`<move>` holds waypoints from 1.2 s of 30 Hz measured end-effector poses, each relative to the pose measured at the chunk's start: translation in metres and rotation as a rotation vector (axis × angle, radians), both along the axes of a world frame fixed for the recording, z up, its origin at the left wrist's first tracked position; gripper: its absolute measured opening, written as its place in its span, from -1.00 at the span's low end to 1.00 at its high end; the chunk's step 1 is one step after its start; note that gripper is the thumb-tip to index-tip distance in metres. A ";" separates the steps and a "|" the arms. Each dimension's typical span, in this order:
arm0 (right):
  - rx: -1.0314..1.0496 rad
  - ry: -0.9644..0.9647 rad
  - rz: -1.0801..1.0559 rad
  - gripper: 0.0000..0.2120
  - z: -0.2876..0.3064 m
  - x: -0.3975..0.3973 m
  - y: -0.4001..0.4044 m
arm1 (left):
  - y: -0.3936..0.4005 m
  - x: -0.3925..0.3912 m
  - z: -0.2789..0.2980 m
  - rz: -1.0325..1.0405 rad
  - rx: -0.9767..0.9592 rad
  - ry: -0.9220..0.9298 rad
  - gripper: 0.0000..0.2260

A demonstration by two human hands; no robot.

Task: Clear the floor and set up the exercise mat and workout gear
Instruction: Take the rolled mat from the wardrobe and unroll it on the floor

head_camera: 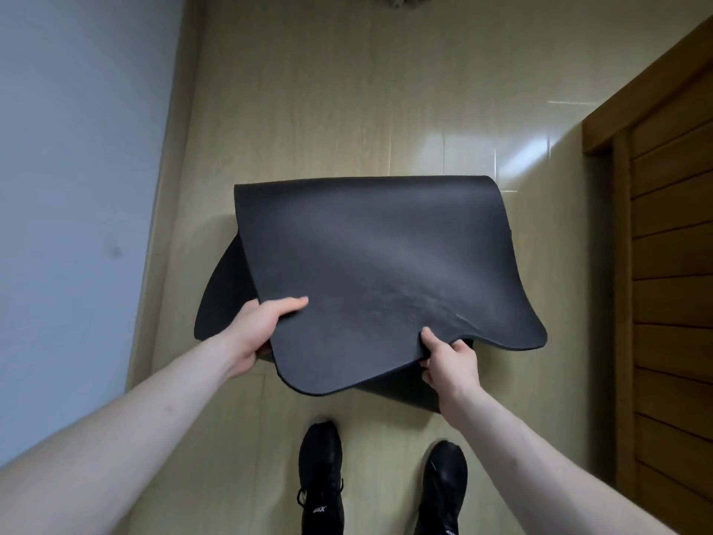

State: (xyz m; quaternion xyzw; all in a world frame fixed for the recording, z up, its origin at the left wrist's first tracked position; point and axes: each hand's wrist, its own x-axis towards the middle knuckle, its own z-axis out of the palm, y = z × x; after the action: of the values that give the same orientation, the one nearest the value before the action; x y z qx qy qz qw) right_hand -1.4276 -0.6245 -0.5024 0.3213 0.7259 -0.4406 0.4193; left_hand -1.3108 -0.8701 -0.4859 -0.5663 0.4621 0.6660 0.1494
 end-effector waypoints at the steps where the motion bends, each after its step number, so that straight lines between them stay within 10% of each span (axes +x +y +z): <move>1: 0.004 0.032 0.029 -0.81 0.006 -0.011 -0.007 | 0.003 0.000 0.000 -0.002 0.012 -0.009 -0.73; 8: 0.009 0.210 0.081 -0.45 0.024 -0.091 -0.066 | -0.031 -0.037 0.000 0.108 -0.165 0.013 -0.83; 17: -0.068 0.260 0.179 -0.54 0.029 -0.150 -0.119 | -0.093 -0.085 0.007 0.067 -0.312 0.135 -0.63; 23: -0.197 0.401 0.328 -0.34 0.037 -0.160 -0.129 | -0.092 -0.035 -0.025 -0.329 -0.587 -0.231 -0.74; 36: 0.196 0.307 0.914 -0.34 -0.058 -0.099 -0.006 | -0.096 0.033 -0.122 -0.473 -0.409 -0.426 -0.06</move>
State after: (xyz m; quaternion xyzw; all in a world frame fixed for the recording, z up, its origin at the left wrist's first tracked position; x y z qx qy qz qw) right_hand -1.5269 -0.6303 -0.5602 -0.0610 0.8841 -0.1833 0.4256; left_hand -1.2779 -0.9665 -0.6078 -0.5879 0.6621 0.3742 0.2755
